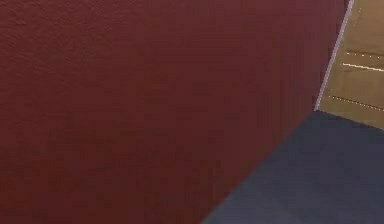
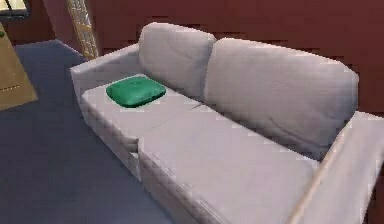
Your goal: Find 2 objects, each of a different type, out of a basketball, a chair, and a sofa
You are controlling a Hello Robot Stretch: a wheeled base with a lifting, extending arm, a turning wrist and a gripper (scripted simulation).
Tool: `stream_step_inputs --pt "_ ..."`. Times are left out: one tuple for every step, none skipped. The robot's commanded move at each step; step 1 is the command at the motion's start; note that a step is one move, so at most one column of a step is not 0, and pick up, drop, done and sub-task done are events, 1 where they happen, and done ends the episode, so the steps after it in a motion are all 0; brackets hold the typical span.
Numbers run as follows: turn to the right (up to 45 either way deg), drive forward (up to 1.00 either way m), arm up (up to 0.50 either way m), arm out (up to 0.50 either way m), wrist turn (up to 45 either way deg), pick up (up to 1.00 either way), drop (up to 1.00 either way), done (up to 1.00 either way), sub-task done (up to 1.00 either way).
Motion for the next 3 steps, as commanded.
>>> stream_step_inputs --pt "45.0 0.00 0.00 0.00 0.0 0.00 0.00 0.00 0.00" --pt "42.0 0.00 0.00 0.00 0.0 0.00 0.00 0.00 0.00" --pt "0.0 0.00 0.00 0.00 0.0 0.00 0.00 0.00 1.00"
